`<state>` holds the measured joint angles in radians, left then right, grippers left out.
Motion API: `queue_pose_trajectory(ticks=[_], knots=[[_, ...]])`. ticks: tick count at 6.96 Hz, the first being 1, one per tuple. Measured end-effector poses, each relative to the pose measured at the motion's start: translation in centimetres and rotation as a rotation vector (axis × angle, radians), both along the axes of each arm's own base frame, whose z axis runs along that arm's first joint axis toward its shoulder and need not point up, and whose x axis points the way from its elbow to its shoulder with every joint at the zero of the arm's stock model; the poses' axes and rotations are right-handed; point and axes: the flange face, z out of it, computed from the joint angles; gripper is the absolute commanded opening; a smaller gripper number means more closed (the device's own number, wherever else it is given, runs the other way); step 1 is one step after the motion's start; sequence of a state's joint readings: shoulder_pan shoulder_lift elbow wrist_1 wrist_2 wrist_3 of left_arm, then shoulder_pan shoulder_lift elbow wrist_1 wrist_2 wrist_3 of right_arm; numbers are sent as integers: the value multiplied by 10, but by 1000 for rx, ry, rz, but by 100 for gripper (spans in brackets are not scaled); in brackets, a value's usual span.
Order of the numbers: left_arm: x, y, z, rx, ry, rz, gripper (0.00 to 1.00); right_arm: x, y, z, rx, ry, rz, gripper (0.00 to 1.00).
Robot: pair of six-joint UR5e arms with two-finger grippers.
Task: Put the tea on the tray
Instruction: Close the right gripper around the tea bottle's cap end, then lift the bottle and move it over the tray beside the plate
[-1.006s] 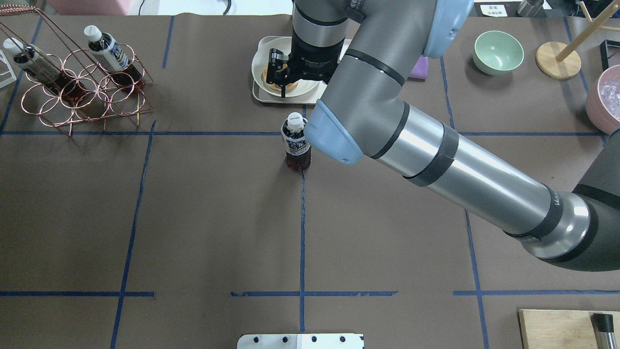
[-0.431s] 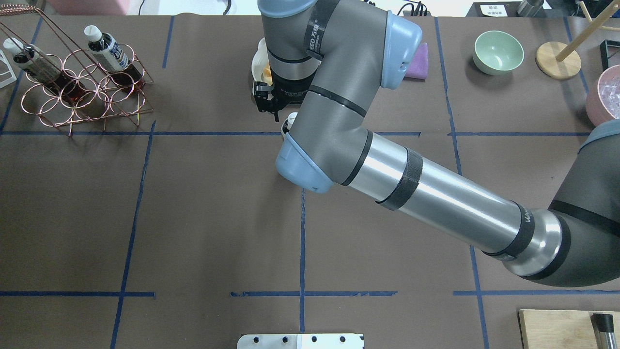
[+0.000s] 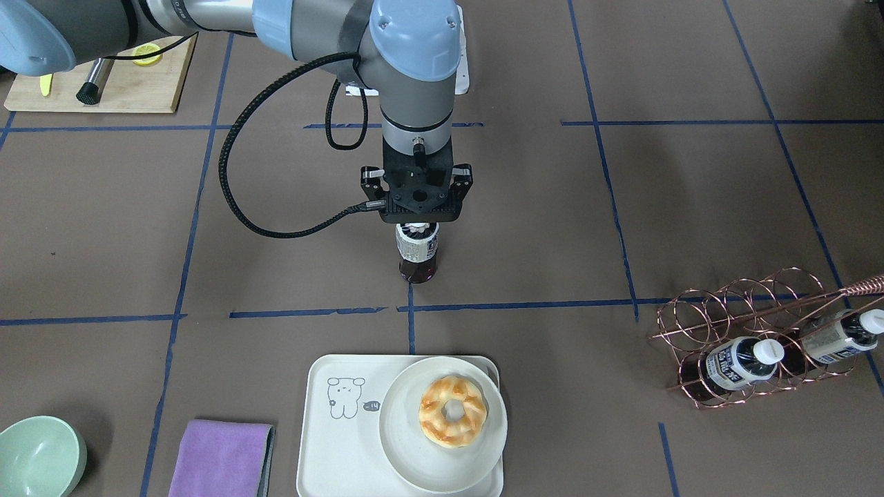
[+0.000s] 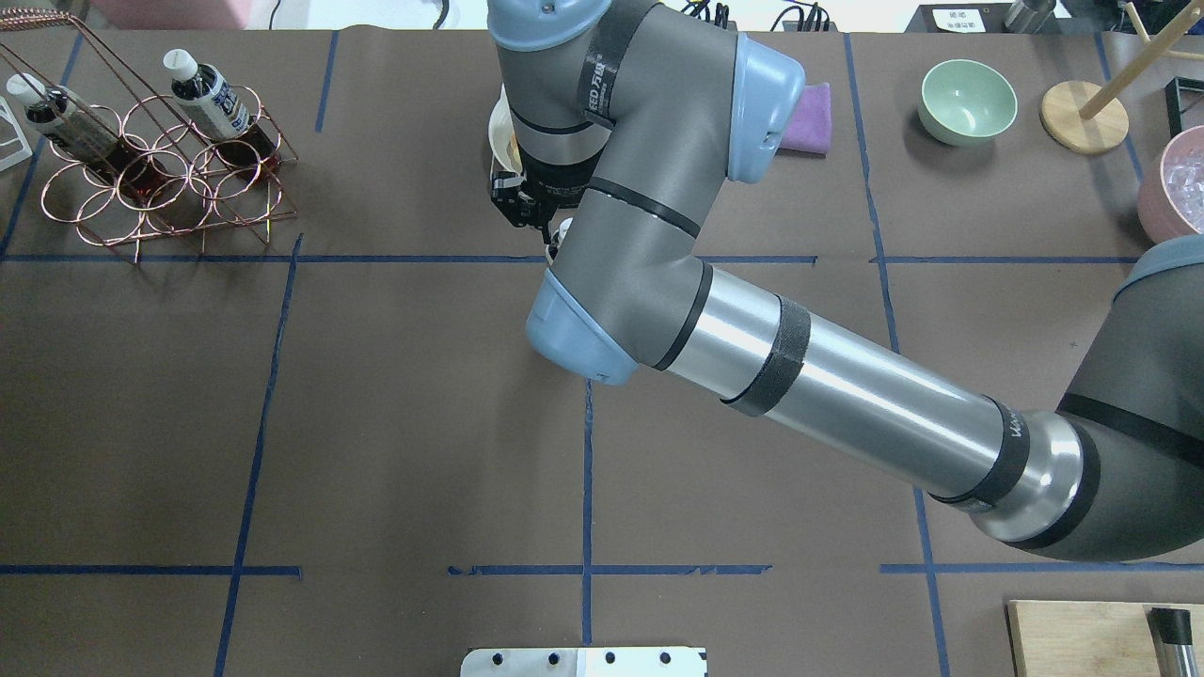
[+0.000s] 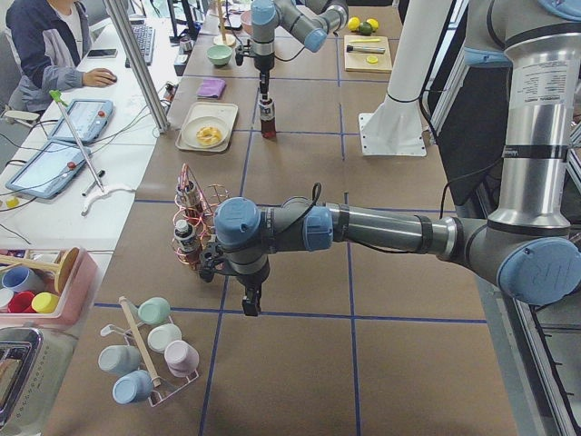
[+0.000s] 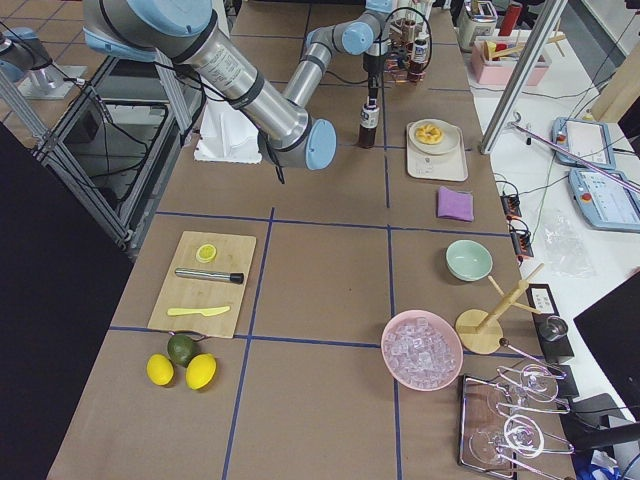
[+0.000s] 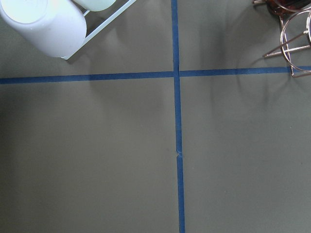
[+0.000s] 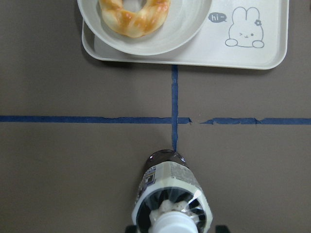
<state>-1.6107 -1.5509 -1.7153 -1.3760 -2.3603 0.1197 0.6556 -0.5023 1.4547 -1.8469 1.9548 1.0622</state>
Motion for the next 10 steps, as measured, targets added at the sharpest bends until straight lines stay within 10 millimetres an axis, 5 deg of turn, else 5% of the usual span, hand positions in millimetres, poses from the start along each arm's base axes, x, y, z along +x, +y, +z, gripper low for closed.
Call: queue_pose_trajectory(ticks=[4, 6, 7, 8, 10], knots=[[0, 0, 1, -3, 0, 0, 100, -2, -1, 1, 24, 16, 15, 53], [0, 0, 2, -4, 0, 0, 100, -7, 4, 2, 28, 18, 10, 35], [0, 0, 3, -5, 0, 0, 100, -9, 6, 3, 29, 19, 7, 13], [0, 0, 3, -6, 0, 0, 100, -10, 8, 1, 30, 18, 6, 2], [0, 0, 3, -5, 0, 0, 100, -4, 6, -6, 47, 14, 21, 0]])
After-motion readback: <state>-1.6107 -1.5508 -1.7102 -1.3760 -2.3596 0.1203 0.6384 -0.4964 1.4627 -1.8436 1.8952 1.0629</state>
